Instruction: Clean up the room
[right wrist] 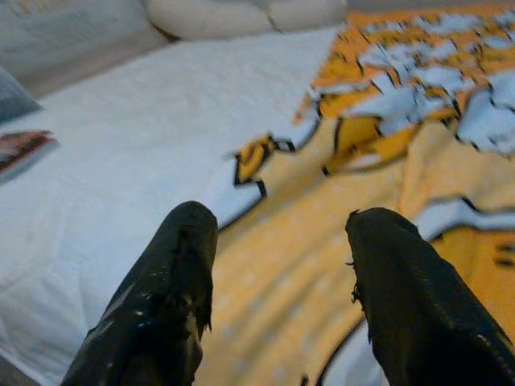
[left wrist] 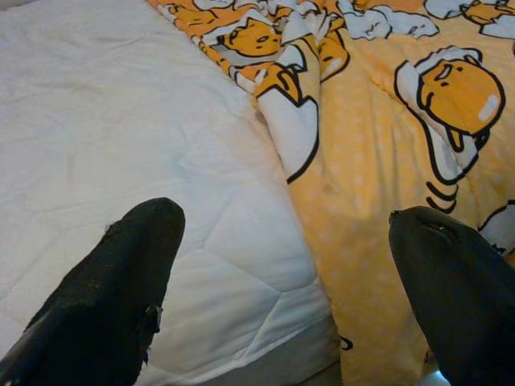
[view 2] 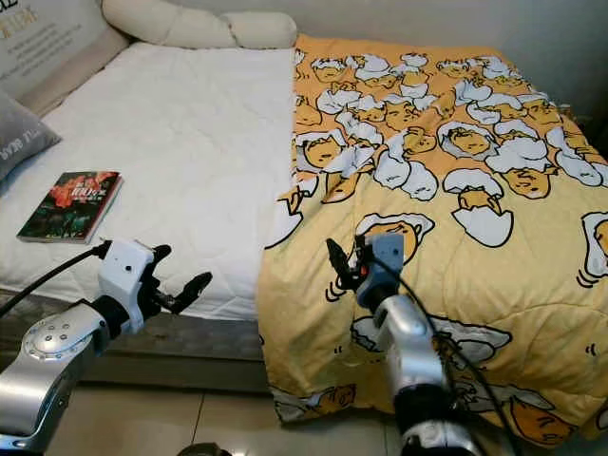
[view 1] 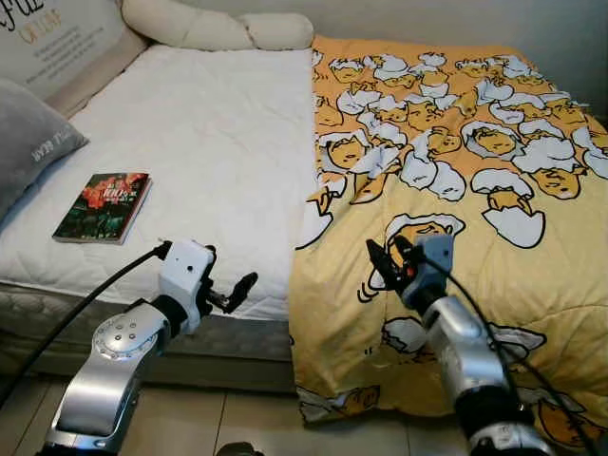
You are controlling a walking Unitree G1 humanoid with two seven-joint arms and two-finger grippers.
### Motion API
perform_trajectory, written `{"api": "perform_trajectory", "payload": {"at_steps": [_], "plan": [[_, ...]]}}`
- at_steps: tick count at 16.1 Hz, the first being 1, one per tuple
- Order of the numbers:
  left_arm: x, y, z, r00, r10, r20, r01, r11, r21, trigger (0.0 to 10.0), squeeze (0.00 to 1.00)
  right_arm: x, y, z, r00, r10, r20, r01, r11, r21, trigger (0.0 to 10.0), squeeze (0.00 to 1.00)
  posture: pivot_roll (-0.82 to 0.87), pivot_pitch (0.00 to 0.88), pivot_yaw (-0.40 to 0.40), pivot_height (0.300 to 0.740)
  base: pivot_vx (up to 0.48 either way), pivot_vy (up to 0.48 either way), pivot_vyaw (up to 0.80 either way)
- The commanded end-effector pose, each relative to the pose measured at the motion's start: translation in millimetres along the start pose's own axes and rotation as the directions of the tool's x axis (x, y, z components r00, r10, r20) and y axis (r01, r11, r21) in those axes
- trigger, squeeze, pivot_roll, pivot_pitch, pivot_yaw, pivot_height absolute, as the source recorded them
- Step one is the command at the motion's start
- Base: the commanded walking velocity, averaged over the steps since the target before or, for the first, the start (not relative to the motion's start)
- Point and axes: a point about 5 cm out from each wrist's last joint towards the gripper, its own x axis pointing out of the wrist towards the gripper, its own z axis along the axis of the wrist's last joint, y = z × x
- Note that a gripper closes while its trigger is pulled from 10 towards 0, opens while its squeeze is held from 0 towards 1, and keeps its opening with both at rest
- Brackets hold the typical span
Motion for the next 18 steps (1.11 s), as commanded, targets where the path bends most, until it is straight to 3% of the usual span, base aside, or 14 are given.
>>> {"api": "perform_trajectory", "payload": {"at_steps": [1,17,18], "plan": [[-0.9,2.3,-2.9,1.000,0.027,-0.004,-0.027,1.000,-0.003,10.0,0.96,-3.0,-1.8,0.4,0.999,-0.050,-0.009,0.050,0.999,-0.002,10.0,1.00,0.13,0.000,-0.019,0.740,0.000,0.000,0.00],[-0.9,2.3,-2.9,1.000,0.027,-0.004,-0.027,1.000,-0.003,10.0,0.96,-3.0,-1.8,0.4,0.999,-0.050,-0.009,0.050,0.999,-0.002,10.0,1.00,0.13,0.000,-0.019,0.740,0.000,0.000,0.00],[-0.3,1.4,-3.6,0.999,0.037,-0.001,-0.037,0.999,-0.005,10.0,0.96,-6.4,1.0,1.0,0.995,-0.090,-0.034,0.090,0.996,0.004,10.0,1.00,0.13,0.000,-0.020,0.740,0.000,0.000,0.00]]}}
